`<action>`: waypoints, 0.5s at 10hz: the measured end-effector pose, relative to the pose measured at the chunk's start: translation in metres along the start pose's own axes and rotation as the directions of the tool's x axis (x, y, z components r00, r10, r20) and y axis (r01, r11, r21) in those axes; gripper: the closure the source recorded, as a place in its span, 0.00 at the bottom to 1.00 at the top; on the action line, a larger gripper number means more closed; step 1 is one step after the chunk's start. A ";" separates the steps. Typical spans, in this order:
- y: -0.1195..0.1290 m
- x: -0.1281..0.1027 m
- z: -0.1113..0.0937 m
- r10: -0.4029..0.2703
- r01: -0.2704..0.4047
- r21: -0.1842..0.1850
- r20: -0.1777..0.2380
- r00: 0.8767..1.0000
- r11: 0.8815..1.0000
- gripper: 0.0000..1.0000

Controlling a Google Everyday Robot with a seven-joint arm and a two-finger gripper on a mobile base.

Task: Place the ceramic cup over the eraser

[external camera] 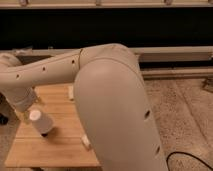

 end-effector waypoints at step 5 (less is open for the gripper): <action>0.000 -0.001 0.014 -0.004 0.004 0.004 0.006 1.000 1.000 0.72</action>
